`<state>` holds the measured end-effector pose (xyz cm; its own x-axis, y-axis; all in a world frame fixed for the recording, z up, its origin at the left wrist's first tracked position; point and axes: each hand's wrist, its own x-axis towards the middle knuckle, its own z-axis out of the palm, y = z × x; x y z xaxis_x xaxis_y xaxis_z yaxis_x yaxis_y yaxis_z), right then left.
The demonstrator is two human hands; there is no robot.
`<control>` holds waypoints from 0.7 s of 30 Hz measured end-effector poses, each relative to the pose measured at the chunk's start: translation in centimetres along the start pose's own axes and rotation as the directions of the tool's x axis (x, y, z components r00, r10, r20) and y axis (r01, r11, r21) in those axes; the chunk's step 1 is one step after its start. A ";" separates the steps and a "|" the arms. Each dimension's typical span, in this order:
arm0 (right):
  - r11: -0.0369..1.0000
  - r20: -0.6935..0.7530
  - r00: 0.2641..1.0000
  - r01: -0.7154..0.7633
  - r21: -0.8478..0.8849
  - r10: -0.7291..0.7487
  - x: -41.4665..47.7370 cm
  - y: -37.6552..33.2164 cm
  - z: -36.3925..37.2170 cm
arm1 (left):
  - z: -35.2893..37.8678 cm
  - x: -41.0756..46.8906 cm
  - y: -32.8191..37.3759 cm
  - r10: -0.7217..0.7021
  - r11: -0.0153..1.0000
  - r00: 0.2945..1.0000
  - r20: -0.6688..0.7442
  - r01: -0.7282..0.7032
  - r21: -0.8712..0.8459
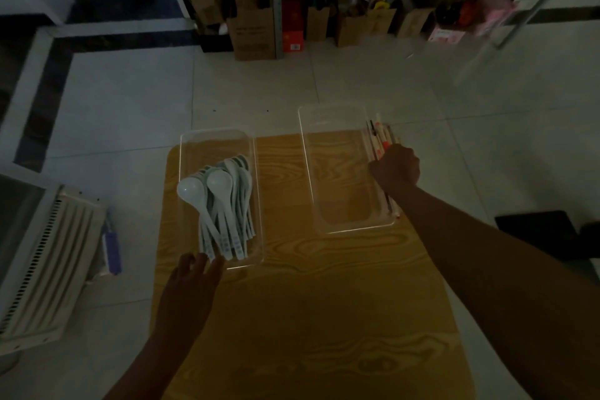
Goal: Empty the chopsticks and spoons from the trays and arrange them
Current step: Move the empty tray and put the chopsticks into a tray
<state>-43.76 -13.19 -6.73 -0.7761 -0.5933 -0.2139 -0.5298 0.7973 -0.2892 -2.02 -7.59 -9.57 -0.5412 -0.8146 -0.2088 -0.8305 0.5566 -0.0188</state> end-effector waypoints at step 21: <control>1.000 0.044 0.999 -0.020 0.007 0.019 1.6 -0.4 0.2 | -0.2 0.0 0.4 -0.038 0.999 0.999 0.024 0.039 -0.013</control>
<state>-44.75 -14.46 -7.12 -0.7702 -0.5821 -0.2605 -0.5121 0.8080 -0.2915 -2.39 -7.33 -9.40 -0.5057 -0.8312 -0.2310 -0.8524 0.5227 -0.0144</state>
